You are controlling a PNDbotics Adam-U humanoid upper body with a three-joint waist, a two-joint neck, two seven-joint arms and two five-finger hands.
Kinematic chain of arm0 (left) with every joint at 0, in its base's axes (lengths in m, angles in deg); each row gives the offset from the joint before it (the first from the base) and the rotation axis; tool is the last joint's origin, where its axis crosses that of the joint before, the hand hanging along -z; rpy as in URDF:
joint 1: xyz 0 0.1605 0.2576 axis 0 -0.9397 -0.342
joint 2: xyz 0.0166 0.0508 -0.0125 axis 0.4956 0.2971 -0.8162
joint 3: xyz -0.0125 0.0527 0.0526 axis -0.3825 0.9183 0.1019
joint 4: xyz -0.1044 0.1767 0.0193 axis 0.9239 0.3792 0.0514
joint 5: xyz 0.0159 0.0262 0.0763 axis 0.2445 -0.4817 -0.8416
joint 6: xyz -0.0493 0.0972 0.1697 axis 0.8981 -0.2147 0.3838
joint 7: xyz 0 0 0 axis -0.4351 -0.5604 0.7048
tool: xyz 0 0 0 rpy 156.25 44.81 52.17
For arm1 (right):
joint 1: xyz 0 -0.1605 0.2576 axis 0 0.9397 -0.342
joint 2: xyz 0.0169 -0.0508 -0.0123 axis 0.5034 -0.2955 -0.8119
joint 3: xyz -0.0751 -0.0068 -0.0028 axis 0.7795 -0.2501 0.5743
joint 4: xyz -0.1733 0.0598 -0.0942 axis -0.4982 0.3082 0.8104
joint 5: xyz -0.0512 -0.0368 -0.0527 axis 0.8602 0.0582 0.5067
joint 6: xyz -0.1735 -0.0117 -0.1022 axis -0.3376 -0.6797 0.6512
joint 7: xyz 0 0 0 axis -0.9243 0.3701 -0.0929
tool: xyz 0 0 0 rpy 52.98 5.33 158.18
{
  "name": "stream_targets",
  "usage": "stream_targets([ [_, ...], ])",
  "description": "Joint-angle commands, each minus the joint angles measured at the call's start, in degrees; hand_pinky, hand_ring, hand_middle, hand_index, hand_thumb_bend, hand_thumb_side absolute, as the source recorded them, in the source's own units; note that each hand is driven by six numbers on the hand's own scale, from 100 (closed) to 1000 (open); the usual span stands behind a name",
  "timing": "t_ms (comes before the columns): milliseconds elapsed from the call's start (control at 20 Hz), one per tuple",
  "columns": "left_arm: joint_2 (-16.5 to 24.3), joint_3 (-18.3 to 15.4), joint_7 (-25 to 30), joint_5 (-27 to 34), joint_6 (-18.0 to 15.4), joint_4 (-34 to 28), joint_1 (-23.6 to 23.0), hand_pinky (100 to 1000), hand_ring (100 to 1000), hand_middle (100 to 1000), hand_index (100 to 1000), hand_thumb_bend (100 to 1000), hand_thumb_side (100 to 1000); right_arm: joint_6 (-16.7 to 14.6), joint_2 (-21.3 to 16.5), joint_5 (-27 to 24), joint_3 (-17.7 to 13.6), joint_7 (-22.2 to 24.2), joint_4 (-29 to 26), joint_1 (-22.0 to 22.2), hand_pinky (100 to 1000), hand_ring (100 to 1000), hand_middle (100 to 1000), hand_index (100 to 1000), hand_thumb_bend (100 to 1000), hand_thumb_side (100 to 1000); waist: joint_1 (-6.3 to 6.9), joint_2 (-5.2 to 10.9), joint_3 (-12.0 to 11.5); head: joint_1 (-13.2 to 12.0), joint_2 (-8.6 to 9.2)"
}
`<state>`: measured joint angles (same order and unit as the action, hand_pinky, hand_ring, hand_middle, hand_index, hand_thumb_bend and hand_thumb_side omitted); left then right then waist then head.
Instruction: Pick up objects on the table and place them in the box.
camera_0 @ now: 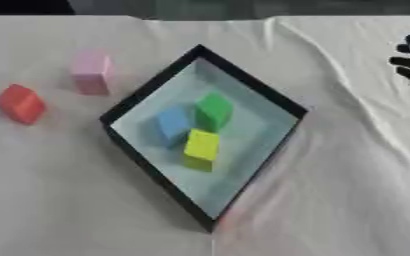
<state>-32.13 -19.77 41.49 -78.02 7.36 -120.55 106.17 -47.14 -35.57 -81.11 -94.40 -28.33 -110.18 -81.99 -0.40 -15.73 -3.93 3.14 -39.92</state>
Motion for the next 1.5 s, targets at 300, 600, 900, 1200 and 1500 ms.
stream_targets([
  [300, -1.8, 1.7, -0.5, -1.5, -3.6, 2.6, 4.5, 880, 871, 786, 834, 735, 100, 0.2, -1.0, 0.2, -0.2, 0.1, -0.7, -0.9, 894, 762, 746, 806, 100, 574, 0.29, 1.86, -0.1, -1.0, 1.11],
  [600, -3.4, 2.8, 0.3, -1.6, -4.6, 2.9, 6.3, 878, 869, 784, 829, 731, 100, 0.2, -1.0, 0.0, -0.2, 0.0, -0.6, -0.9, 893, 761, 745, 805, 100, 574, 0.17, 1.88, -0.1, -0.9, 1.26],
  [900, -4.7, 3.1, 0.5, -3.1, -5.1, 4.4, 7.1, 873, 866, 782, 815, 722, 100, 0.2, -0.8, -0.2, -0.1, -0.1, -0.7, -1.1, 893, 759, 743, 800, 100, 573, 0.05, 1.58, 0.1, -1.0, 1.58],
  [1200, -6.3, 2.5, 0.3, -5.7, -5.2, 7.6, 8.0, 870, 865, 785, 819, 721, 100, 0.3, -0.6, -0.4, 0.0, -0.1, -0.8, -1.4, 889, 758, 742, 792, 100, 577, -0.22, 1.04, 0.3, -1.0, 1.62],
  [1500, -7.9, 1.1, -0.6, -9.0, -5.0, 11.4, 8.9, 867, 865, 790, 813, 710, 100, 0.4, -0.3, -0.4, 0.1, -0.1, -0.8, -1.7, 887, 757, 741, 790, 100, 583, -0.47, 0.42, 0.7, -1.5, 1.91],
])
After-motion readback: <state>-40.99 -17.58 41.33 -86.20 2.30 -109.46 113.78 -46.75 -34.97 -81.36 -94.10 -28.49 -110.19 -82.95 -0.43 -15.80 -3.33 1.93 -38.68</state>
